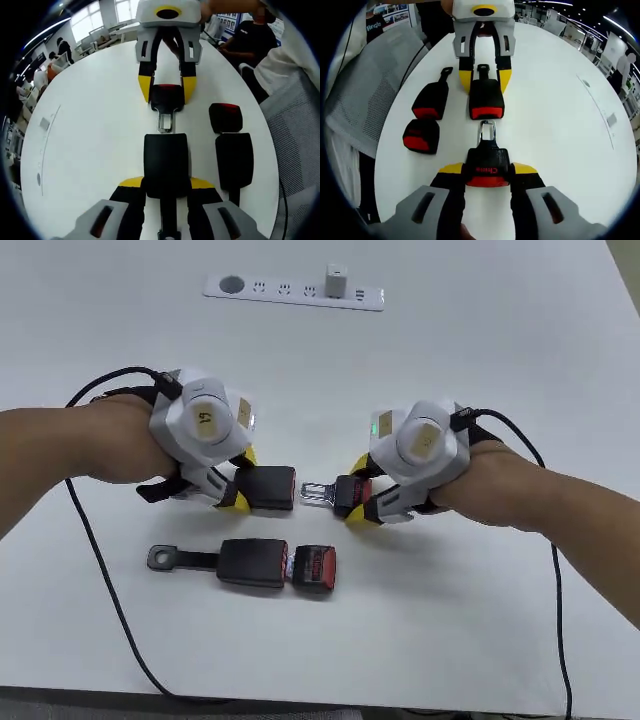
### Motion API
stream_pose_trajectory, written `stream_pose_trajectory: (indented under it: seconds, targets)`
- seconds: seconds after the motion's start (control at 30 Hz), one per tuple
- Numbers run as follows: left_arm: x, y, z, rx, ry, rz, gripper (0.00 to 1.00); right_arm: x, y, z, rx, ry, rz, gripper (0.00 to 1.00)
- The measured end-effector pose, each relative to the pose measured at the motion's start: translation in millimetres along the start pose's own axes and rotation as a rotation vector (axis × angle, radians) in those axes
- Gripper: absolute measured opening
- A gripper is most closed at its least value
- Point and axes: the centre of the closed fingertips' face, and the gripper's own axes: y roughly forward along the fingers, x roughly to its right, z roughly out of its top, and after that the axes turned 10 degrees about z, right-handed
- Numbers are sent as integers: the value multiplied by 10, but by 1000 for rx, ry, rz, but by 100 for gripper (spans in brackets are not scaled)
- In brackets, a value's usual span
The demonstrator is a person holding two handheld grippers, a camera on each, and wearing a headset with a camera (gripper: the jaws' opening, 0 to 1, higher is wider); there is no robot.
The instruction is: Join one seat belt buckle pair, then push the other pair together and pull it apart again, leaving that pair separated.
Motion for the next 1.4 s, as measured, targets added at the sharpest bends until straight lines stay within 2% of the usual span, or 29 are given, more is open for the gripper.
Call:
stream_pose_trajectory:
  seconds: [0.23,0.47,0.57,0.63,0.8,1.17,1.27,1.4]
  targets:
    - [-3,-1,-18,0,-3,1,33,0,55,82,-13,-10,1,33]
    - [-6,-6,-14,1,-7,-1,33,-21,70,152,1,-25,5,32]
    - [-4,0,-10,6,-14,-4,33,3,96,200,14,-32,3,32]
    - [-4,-2,-14,10,-25,-8,33,5,104,192,5,-42,-1,32]
    - [4,-13,-20,29,-17,-11,32,-1,106,227,9,-51,-8,31]
    - [-6,-9,-20,9,6,-23,31,8,122,257,23,-45,2,31]
    - [-8,-2,-20,-8,23,-28,31,15,124,258,26,-41,3,31]
    - [-2,-8,-18,-2,17,-26,31,12,132,276,30,-38,5,31]
